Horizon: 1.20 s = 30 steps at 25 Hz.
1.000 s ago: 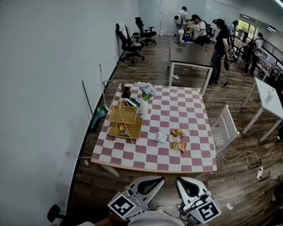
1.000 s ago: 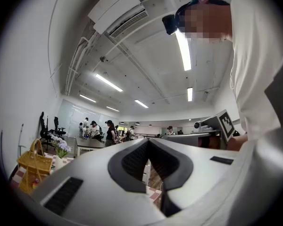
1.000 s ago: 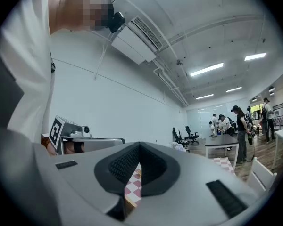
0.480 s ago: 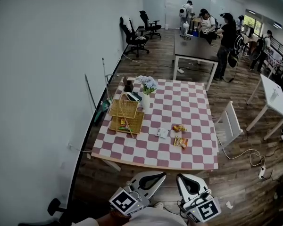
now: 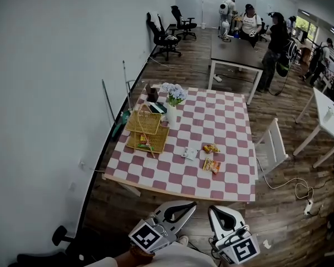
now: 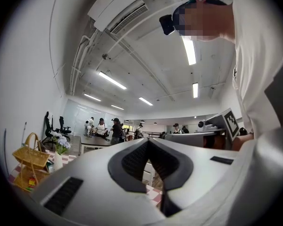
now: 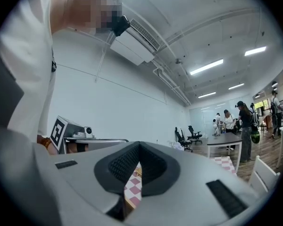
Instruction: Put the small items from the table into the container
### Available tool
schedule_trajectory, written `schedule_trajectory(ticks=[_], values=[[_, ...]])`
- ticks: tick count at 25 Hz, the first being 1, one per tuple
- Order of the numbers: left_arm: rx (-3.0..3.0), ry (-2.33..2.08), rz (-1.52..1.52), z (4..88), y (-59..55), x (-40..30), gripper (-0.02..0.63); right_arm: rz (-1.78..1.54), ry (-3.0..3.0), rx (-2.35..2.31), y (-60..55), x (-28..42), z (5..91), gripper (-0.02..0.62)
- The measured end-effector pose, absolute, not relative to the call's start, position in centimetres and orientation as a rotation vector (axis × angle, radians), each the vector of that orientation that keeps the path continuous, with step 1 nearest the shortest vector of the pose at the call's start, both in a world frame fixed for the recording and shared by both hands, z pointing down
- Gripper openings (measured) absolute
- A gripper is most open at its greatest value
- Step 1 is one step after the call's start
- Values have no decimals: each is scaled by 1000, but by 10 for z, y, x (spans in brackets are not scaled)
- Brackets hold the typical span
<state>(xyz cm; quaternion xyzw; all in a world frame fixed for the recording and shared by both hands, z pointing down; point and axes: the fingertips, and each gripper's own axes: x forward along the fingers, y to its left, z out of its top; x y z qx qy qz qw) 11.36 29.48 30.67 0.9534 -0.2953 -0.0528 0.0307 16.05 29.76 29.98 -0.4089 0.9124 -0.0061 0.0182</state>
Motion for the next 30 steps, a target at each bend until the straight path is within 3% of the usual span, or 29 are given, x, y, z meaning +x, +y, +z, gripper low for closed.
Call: schedule_trajectory(ticks=[11, 30], values=[[2867, -924, -125, 327, 230, 111, 8, -87, 2854, -1274, 229, 162, 325, 21], [2886, -857, -178, 322, 35, 44, 8, -7, 2846, -1328, 29, 92, 315, 21]])
